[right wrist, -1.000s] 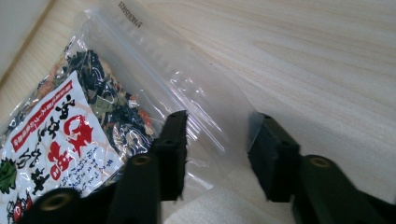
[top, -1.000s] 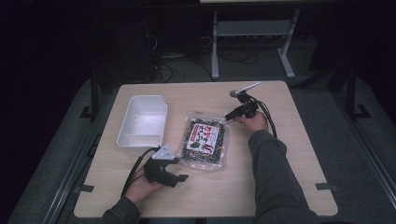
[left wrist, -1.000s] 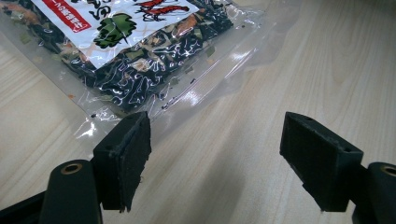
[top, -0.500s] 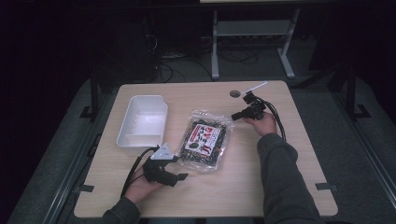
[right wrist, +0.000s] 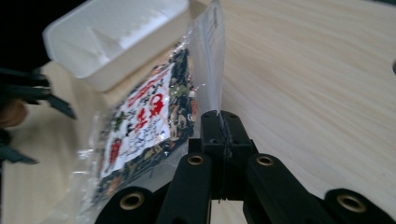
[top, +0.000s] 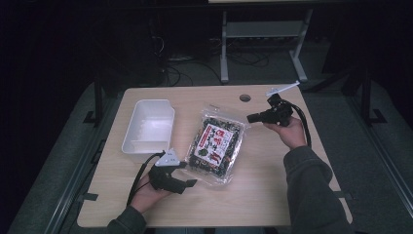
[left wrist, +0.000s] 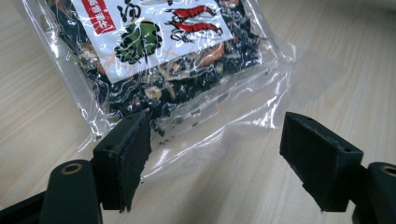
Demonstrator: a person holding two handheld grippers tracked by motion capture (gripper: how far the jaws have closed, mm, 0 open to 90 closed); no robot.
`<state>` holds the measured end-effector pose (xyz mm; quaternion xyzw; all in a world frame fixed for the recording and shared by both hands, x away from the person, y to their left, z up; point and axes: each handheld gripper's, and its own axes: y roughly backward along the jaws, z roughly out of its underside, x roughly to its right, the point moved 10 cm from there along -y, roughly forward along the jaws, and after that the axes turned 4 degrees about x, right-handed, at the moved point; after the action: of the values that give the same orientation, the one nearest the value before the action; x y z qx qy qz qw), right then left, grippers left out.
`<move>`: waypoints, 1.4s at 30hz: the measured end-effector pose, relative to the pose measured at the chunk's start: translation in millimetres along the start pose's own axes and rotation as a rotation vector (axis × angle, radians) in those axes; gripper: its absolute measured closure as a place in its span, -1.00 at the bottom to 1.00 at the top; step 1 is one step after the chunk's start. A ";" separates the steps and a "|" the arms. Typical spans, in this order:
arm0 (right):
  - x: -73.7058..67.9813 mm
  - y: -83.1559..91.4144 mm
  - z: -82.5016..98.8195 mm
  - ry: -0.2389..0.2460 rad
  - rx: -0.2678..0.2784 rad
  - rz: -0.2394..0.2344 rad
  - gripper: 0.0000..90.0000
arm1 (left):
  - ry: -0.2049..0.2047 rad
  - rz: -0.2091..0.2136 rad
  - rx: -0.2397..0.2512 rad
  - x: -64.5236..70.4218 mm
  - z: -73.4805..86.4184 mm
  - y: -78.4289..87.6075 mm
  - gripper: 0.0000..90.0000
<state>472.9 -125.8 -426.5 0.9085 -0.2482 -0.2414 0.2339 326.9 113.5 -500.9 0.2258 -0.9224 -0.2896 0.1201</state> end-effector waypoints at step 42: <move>-83.2 77.9 -12.7 0.212 0.153 -0.220 0.99 | 0.132 0.216 0.076 -6.9 -27.6 -39.6 0.36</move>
<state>390.3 -134.8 -347.4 0.9658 -0.1388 -0.1486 0.1609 356.4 74.7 -502.6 0.1482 -0.9417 -0.2241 0.2024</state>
